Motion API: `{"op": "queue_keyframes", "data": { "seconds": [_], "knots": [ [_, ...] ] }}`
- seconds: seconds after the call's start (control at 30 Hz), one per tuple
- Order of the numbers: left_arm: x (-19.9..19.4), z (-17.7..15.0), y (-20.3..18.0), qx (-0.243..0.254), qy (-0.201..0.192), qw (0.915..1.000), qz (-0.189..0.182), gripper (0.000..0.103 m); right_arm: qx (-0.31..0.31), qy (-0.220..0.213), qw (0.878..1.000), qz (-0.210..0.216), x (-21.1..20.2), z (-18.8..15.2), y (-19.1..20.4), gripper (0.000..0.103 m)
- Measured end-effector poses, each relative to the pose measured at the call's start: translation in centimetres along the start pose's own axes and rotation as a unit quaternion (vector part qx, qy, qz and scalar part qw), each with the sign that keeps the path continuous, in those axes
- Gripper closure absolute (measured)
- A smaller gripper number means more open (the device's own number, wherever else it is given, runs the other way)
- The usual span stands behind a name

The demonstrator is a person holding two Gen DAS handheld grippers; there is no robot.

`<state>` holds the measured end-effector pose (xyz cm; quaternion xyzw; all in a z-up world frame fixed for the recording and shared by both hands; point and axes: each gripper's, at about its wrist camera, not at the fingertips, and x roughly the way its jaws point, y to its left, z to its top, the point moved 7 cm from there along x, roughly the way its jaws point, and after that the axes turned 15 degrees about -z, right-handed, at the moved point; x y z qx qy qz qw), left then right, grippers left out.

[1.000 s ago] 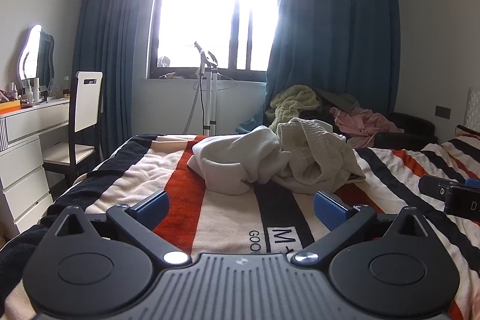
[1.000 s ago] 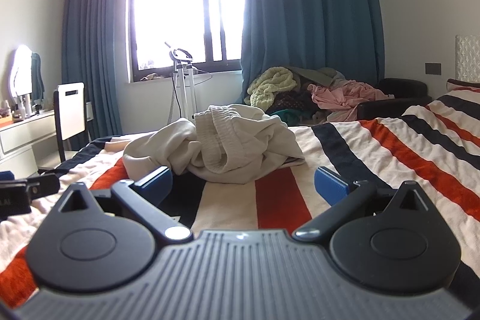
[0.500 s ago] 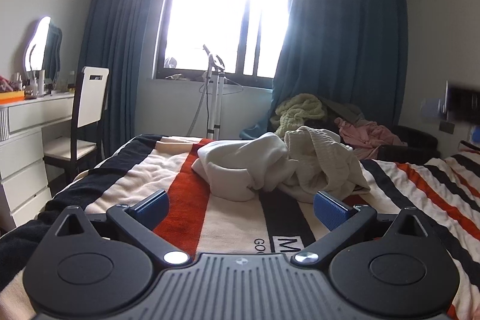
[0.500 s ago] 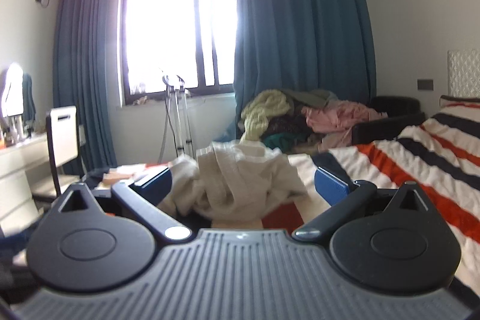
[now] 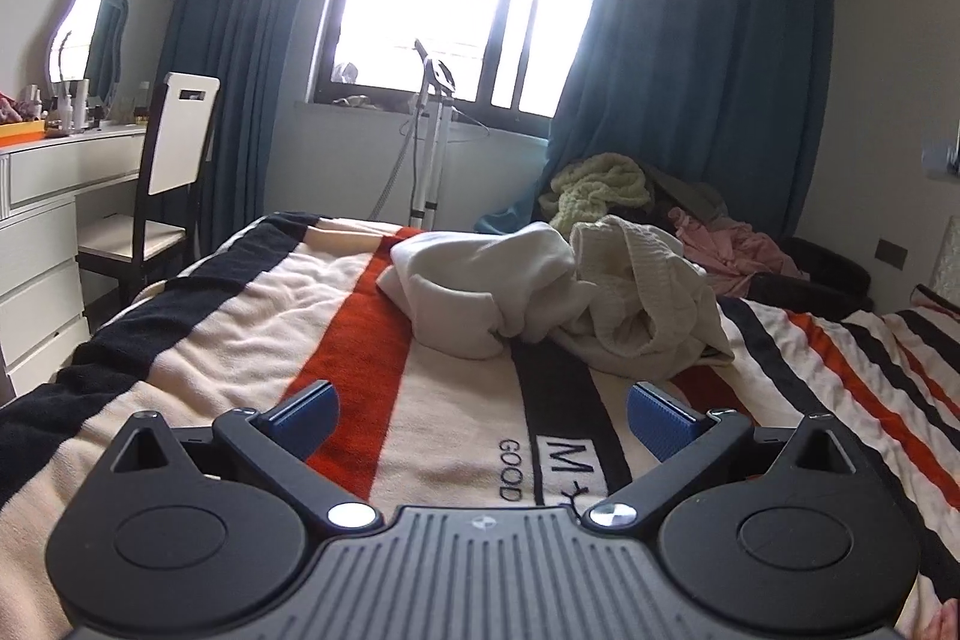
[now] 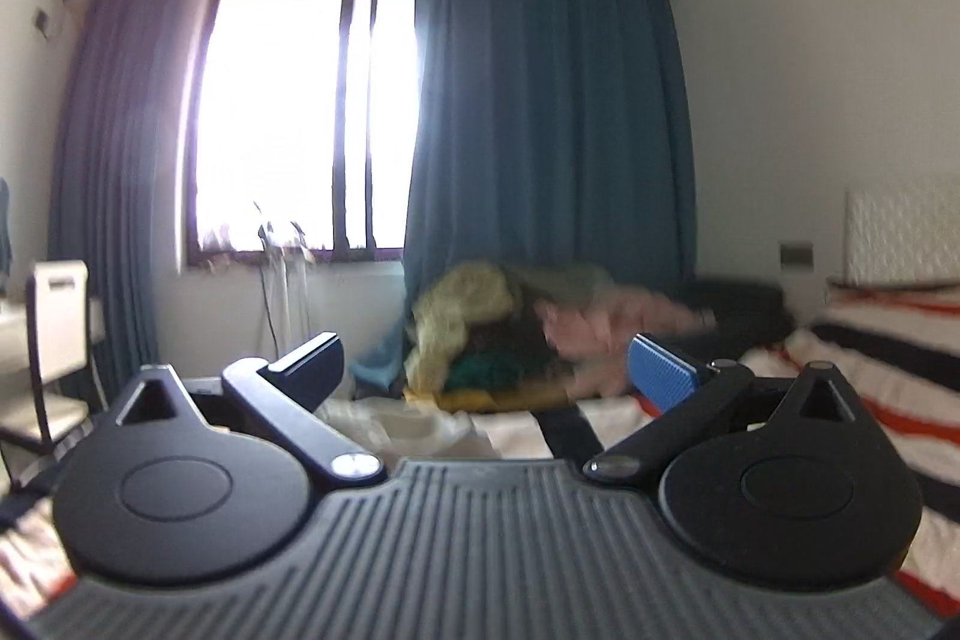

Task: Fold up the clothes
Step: 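Move both open grippers toward the crumpled white garment on the bed, then grasp the ribbed cuff of the white trousers with the left gripper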

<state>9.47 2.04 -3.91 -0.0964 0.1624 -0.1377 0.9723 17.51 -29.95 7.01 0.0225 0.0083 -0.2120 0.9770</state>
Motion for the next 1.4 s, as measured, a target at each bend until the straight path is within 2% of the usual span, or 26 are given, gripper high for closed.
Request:
{"op": "queue_keyframes", "data": {
  "seconds": [0.13,0.23,0.43,0.5,0.6,0.67,0.87,1.03,1.17,1.3,1.4],
  "knots": [
    [1.1,-1.3,-1.1,0.015,0.024,0.9996,-0.006,0.0,-0.011,0.018,1.0,0.012,0.0,-4.4,-0.8,0.0],
    [2.2,-2.1,-1.6,0.026,0.041,0.9988,-0.005,0.0,0.011,0.058,0.998,0.024,0.7,-6.8,-1.0,0.0],
    [6.5,-2.7,-2.1,0.016,0.074,0.997,-0.016,0.0,0.08,0.113,0.99,0.033,2.5,-8.5,-1.9,0.0],
    [8.5,-2.8,-2.2,0.007,0.088,0.9958,-0.023,0.0,0.086,0.119,0.989,0.025,3.0,-9.0,-2.3,0.0],
    [11.9,-2.6,-2.8,0.011,0.099,0.9945,-0.032,0.0,0.082,0.127,0.988,-0.012,3.8,-10.0,-3.4,0.0],
    [14.5,-2.2,-3.4,0.023,0.1,0.9945,-0.022,0.0,0.08,0.133,0.987,-0.028,4.2,-10.3,-3.9,0.0],
    [23.3,-1.5,-5.8,0.035,0.105,0.9932,-0.038,0.0,0.082,0.148,0.985,-0.045,5.1,-11.2,-4.6,0.0],
    [29.8,-2.4,-8.1,0.054,0.115,0.9908,-0.047,0.0,0.083,0.162,0.98,-0.081,6.3,-12.7,-4.8,0.0],
    [33.9,-2.2,-9.2,0.039,0.101,0.9909,-0.08,0.001,0.092,0.179,0.975,-0.089,8.0,-14.6,-4.8,0.0],
    [37.6,-1.3,-9.7,0.024,0.098,0.9908,-0.09,0.001,0.103,0.197,0.971,-0.092,9.8,-16.5,-4.8,0.0],
    [39.8,-0.5,-9.3,0.011,0.088,0.9932,-0.075,0.001,0.114,0.214,0.966,-0.094,11.0,-17.9,-4.8,0.0]
  ]
}}
